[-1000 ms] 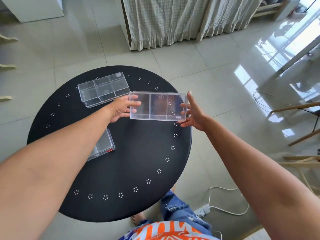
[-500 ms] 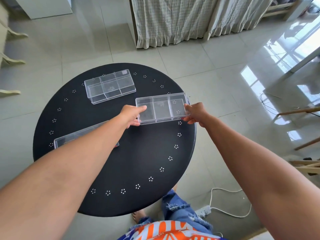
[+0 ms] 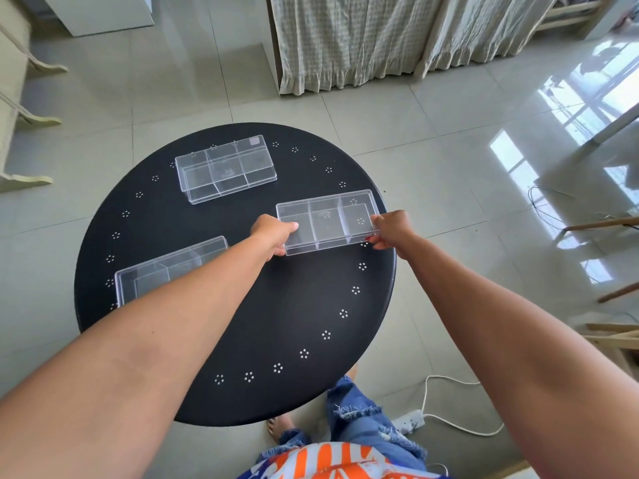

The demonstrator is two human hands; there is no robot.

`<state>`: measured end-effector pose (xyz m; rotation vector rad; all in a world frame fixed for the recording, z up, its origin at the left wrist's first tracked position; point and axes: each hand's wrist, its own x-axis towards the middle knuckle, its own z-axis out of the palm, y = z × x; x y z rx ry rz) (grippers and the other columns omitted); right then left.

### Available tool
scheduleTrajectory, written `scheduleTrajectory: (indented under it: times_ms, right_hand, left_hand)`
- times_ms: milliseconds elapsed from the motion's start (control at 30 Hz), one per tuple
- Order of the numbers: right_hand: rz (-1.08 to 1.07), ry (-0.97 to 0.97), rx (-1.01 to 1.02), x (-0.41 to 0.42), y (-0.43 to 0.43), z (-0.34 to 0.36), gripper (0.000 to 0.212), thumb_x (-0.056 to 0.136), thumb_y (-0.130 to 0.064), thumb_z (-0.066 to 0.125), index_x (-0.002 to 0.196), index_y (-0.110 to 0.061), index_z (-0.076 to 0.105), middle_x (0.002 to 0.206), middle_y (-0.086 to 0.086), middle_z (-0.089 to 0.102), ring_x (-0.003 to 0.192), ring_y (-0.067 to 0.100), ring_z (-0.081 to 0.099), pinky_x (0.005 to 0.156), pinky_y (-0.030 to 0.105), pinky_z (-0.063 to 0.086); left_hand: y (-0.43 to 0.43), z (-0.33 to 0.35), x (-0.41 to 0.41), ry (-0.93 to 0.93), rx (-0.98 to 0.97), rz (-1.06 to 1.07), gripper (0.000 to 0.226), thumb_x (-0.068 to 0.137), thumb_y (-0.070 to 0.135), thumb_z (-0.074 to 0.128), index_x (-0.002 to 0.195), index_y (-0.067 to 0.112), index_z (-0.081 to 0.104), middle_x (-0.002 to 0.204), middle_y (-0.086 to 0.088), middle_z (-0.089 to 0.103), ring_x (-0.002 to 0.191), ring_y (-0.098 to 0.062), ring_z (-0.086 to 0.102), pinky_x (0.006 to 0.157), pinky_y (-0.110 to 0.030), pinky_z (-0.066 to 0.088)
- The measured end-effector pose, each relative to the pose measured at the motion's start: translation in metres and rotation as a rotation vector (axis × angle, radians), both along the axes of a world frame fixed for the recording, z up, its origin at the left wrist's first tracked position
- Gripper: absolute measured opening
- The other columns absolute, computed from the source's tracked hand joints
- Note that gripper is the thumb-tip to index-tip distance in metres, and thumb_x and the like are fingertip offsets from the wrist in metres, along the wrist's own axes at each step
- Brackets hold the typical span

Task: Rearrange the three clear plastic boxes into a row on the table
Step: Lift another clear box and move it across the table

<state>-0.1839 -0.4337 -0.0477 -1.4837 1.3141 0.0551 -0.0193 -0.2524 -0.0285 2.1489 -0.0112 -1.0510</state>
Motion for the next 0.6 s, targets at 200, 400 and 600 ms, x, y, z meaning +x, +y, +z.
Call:
scheduleTrajectory:
  times_ms: [200, 400, 600]
  right_hand:
    - [-0.009, -0.047, -0.029, -0.006, 0.007, 0.003, 0.017, 0.099, -0.017, 0.048, 0.102, -0.015, 0.065, 0.076, 0.008, 0.066, 0.058, 0.014, 0.059, 0.058, 0.03, 0.056]
    - [-0.018, -0.035, -0.055, -0.012, 0.005, 0.005, 0.015, 0.098, -0.025, 0.05, 0.1, -0.019, 0.063, 0.076, 0.005, 0.056, 0.065, 0.019, 0.053, 0.055, 0.031, 0.051]
    - [-0.029, 0.018, -0.189, -0.014, 0.011, 0.023, 0.012, 0.089, -0.029, 0.055, 0.081, -0.021, 0.055, 0.063, 0.001, 0.043, 0.067, 0.024, 0.043, 0.059, 0.031, 0.042]
  left_hand:
    - [-0.003, -0.001, -0.003, 0.002, 0.01, 0.008, 0.046, 0.086, 0.019, 0.068, 0.126, 0.001, 0.055, 0.11, -0.012, 0.054, 0.096, -0.032, 0.062, 0.086, -0.041, 0.057]
    - [0.001, 0.006, 0.0, -0.008, 0.021, -0.035, 0.055, 0.085, 0.026, 0.065, 0.133, 0.005, 0.051, 0.122, -0.012, 0.057, 0.11, -0.032, 0.06, 0.085, -0.04, 0.055]
    - [0.017, 0.024, 0.01, -0.04, -0.023, -0.041, 0.058, 0.084, 0.024, 0.063, 0.139, 0.013, 0.049, 0.129, -0.006, 0.054, 0.116, -0.032, 0.056, 0.086, -0.04, 0.053]
